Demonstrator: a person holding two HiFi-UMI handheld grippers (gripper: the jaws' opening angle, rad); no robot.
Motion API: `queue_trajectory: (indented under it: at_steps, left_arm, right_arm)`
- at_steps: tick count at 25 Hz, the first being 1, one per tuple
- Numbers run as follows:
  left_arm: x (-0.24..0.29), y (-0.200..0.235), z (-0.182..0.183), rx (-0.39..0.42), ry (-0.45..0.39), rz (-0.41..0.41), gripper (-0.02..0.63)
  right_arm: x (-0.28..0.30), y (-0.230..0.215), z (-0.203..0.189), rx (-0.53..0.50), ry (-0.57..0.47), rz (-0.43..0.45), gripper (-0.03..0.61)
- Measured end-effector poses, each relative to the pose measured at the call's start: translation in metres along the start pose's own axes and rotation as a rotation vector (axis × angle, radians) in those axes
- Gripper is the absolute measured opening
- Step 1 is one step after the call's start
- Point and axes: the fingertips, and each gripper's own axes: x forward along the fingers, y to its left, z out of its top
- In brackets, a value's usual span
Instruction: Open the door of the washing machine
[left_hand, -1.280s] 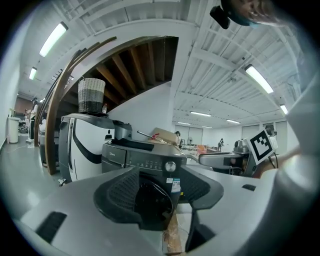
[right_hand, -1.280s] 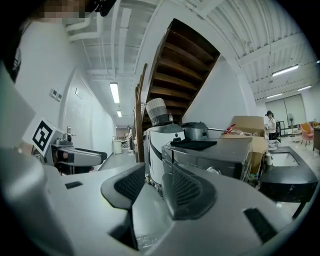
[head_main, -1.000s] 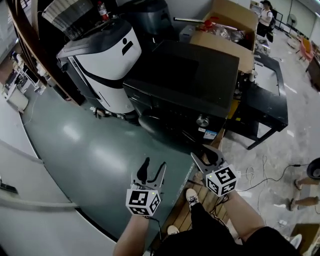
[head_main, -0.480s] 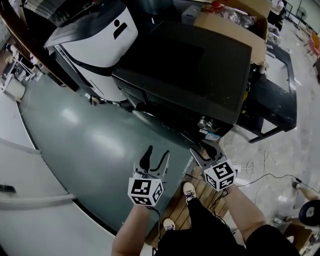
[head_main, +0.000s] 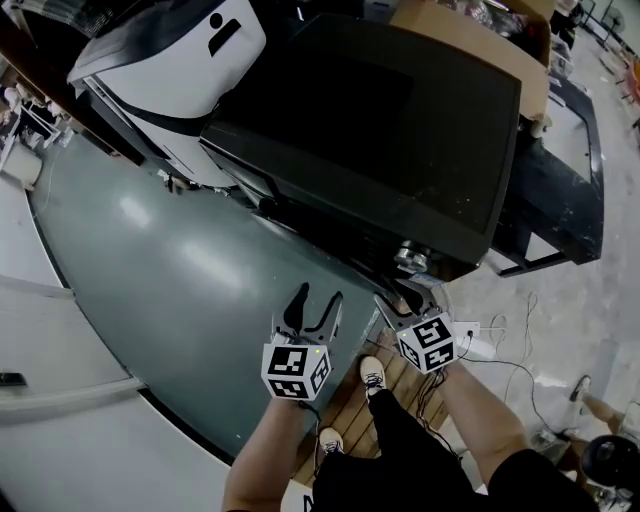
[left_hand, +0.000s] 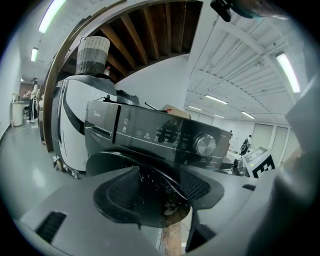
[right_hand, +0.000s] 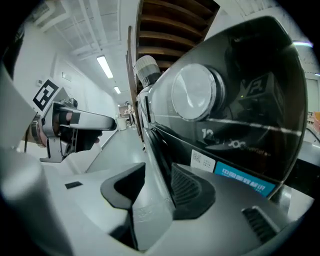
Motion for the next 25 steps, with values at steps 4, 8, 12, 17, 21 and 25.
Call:
queue_trajectory:
  at_steps: [4, 8, 12, 17, 21, 25]
  left_arm:
    - [0.024, 0.003, -0.015, -0.009, 0.034, -0.005, 0.256]
    - [0.042, 0.006, -0.026, -0.039, 0.057, -0.010, 0.256]
    - [0.056, 0.005, -0.034, -0.056, 0.060, -0.017, 0.256]
    - [0.067, 0.000, -0.043, -0.071, 0.068, -0.028, 0.256]
    - [0.071, -0.007, -0.052, -0.090, 0.079, -0.032, 0.256]
    - [0.068, -0.010, -0.056, -0.107, 0.078, -0.019, 0.256]
  right_arm:
    - [0.017, -0.012, -0.024, 0.018, 0.047, -0.008, 0.175]
    - [0.029, -0.021, -0.045, 0.027, 0.093, -0.009, 0.166]
    - [0.037, -0.025, -0.057, 0.013, 0.107, -0.014, 0.134]
    - [0.039, -0.028, -0.058, 0.047, 0.090, -0.007, 0.104]
    - [0.036, -0.016, -0.062, 0.059, 0.105, 0.035, 0.101]
    - [0.029, 0.012, -0.067, 0.052, 0.114, 0.127, 0.100]
